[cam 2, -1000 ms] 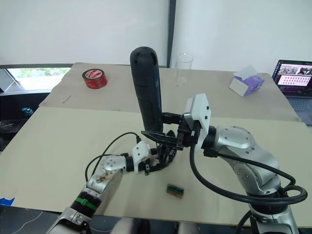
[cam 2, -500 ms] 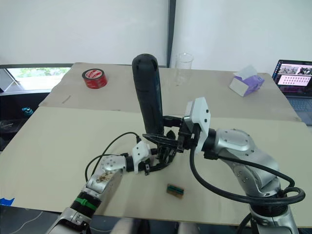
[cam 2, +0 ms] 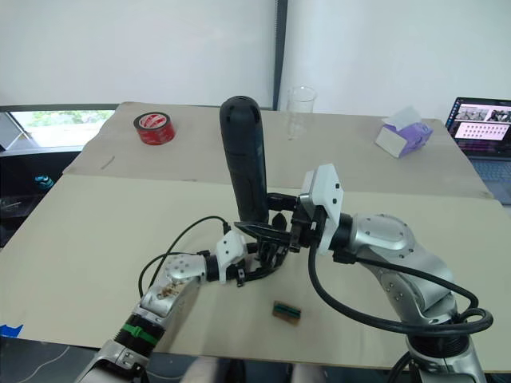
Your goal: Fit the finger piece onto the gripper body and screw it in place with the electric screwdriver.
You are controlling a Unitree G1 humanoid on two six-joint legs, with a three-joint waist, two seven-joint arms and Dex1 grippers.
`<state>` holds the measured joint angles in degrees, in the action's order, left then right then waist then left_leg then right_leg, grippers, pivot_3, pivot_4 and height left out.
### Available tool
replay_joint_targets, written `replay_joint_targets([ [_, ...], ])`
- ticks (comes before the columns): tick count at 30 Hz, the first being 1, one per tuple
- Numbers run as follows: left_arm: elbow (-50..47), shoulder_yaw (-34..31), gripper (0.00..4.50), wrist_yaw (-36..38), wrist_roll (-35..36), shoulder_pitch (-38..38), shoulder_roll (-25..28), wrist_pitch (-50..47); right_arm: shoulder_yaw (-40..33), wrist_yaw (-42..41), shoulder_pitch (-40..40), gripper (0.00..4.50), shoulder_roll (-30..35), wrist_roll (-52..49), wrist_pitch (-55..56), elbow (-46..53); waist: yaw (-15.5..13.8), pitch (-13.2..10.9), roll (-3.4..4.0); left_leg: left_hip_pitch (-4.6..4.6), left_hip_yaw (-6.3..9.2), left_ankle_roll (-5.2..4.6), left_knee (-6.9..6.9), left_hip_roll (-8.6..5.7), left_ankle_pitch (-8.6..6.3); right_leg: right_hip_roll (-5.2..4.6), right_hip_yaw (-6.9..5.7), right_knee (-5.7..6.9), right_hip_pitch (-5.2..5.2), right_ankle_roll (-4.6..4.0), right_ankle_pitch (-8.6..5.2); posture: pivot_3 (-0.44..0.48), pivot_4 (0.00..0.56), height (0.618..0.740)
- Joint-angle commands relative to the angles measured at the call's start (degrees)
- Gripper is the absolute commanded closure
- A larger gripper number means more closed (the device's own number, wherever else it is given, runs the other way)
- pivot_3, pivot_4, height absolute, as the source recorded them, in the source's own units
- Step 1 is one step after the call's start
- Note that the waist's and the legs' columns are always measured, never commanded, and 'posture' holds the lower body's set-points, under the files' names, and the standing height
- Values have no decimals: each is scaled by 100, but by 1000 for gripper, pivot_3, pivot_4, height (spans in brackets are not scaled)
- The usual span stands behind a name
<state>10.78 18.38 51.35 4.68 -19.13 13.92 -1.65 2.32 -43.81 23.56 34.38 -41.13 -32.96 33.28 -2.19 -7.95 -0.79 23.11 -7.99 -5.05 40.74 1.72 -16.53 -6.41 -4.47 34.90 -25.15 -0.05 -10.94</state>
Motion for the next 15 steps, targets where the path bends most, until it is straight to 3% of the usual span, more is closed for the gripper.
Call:
replay_joint_targets([
  [1,173,217,2228,40,-137,205,77,-312,-86,-14,-6,2594,-59,56,195,100,0,0,0,0,0,0,0,0,0,0,0,0,0,0,0,0,150,740],
  [15,256,195,2228,1,-107,204,38,-351,-152,68,-542,2594,-381,13,132,-171,7,2,2,-10,3,1,-1,1,0,0,-2,-1,3,1,-1,0,150,740],
])
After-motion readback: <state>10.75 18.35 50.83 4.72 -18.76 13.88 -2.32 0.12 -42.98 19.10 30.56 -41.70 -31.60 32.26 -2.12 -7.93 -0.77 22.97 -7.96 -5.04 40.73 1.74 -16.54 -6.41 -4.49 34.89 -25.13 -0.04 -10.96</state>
